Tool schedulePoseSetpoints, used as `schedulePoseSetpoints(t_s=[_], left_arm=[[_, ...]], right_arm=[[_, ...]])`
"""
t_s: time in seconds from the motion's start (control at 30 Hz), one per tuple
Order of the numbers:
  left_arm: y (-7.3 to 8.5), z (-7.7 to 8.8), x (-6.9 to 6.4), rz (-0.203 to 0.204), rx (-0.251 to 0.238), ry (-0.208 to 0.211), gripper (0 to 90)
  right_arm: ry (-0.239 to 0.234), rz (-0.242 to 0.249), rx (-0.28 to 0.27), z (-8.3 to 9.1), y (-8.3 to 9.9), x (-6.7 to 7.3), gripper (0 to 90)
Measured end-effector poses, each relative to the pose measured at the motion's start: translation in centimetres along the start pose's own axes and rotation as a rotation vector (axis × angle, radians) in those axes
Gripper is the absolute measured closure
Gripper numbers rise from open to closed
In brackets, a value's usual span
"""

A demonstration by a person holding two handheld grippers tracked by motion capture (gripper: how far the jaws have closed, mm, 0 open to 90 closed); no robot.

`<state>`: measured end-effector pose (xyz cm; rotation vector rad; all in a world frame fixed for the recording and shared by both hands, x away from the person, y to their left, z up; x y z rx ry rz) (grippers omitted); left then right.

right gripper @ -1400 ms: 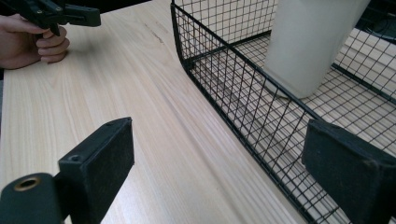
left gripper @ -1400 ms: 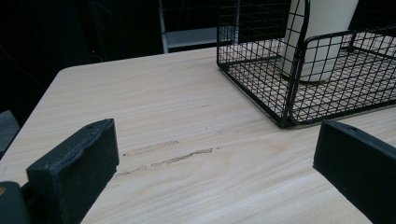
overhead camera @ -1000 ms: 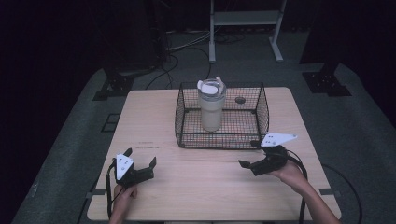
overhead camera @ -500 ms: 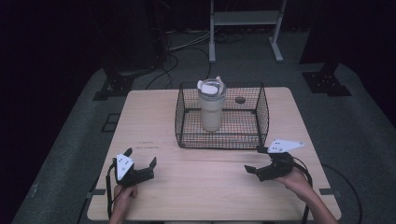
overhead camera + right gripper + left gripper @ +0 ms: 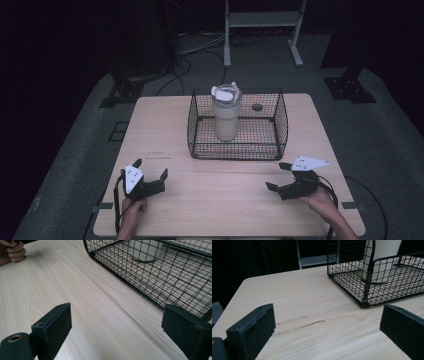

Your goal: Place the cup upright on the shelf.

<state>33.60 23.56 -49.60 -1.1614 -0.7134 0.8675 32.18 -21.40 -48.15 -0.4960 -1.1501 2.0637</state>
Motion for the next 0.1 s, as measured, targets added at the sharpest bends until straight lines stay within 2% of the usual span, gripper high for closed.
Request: schedulePoseSetpoints(t_s=[0.1], left_arm=[[-0.01,-0.02,0.02,-0.001,0.0,-0.001,0.0]], right_arm=[[0.016,-0.02,-0.033,0.5,0.63,0.23,8.8]])
Point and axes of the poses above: each handheld gripper's, and its own axes: z roughly backward along the jaws, y roughly out of its underside, x roughly to its left, the point moved 5 cm from there along -z, roughly forward along the jaws, and after that the axes turned 9 degrees about y, right-handed, at the moved point
